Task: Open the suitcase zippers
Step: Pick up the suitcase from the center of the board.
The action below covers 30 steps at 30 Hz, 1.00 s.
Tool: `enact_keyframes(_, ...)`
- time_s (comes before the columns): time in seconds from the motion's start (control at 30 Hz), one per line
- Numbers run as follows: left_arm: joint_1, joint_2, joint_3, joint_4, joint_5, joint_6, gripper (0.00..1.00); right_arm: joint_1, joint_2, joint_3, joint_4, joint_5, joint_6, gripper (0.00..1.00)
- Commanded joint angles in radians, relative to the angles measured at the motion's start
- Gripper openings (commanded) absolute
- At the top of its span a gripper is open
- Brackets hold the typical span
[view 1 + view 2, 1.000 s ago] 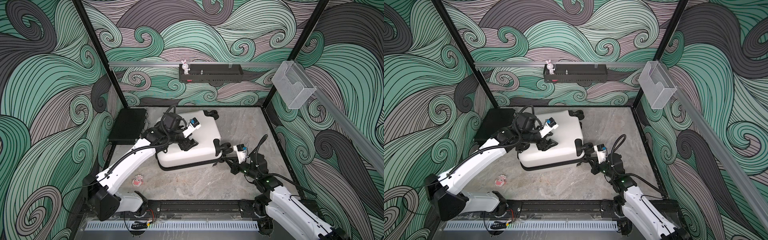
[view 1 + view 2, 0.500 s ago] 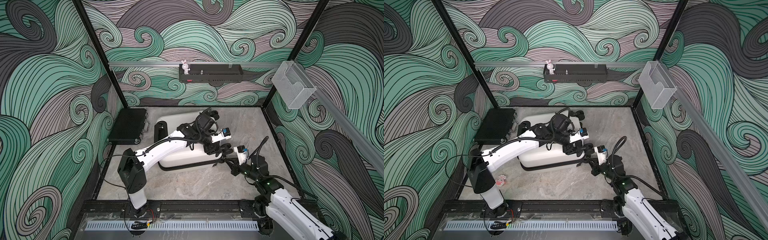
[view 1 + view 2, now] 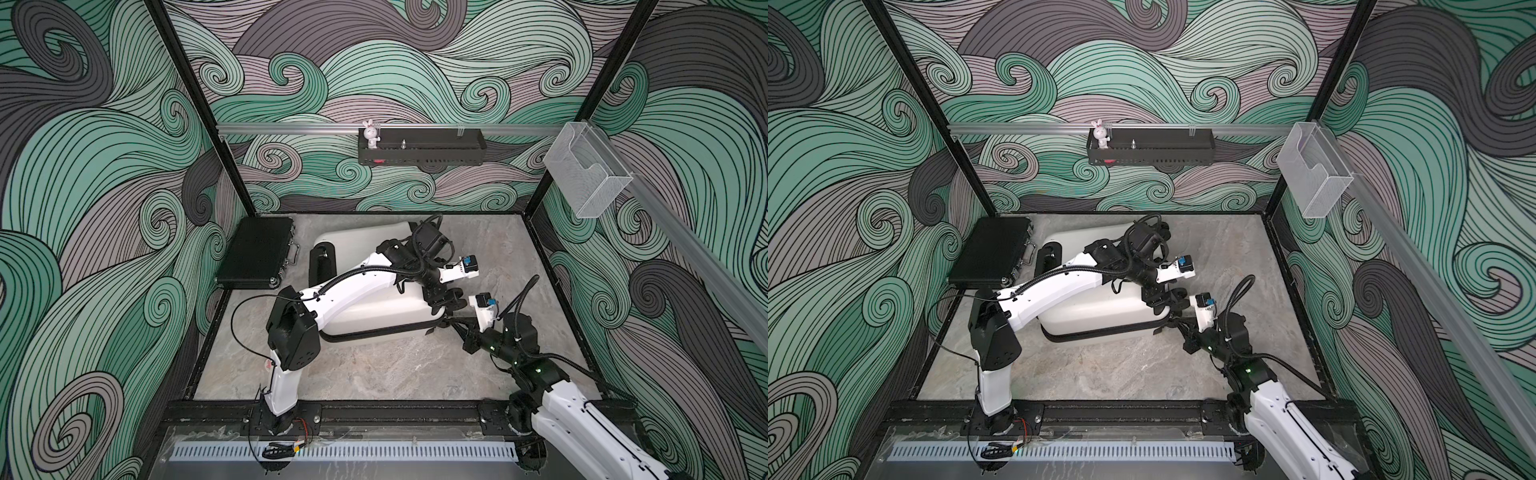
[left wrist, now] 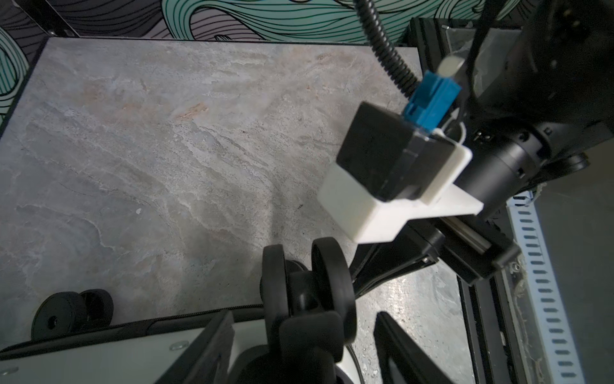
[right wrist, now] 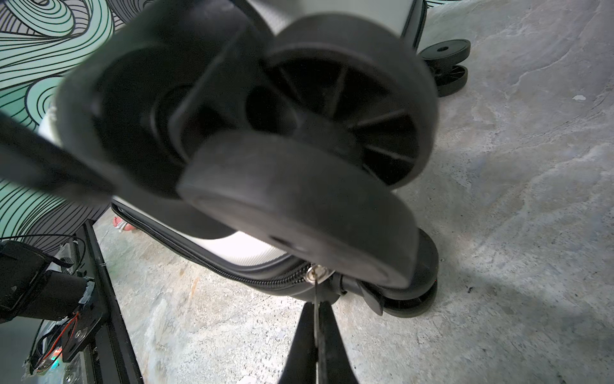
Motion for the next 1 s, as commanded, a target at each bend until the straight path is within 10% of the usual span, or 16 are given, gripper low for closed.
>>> enact_keyframes(0.0,-0.012,0.048,0.068,-0.106,0.006,0.014,0.71,0.002,-0.024,0.001,0.032,0.007,0.008,0.00)
enact_keyframes(0.83,-0.077,0.250,0.355,-0.451,-0.212,0.066,0.45,0.001,-0.048,-0.011,0.030,0.022,0.014,0.00)
enact_keyframes(0.97,-0.077,0.246,0.352,-0.443,-0.272,0.057,0.55,0.001,-0.051,-0.011,0.025,0.024,0.014,0.00)
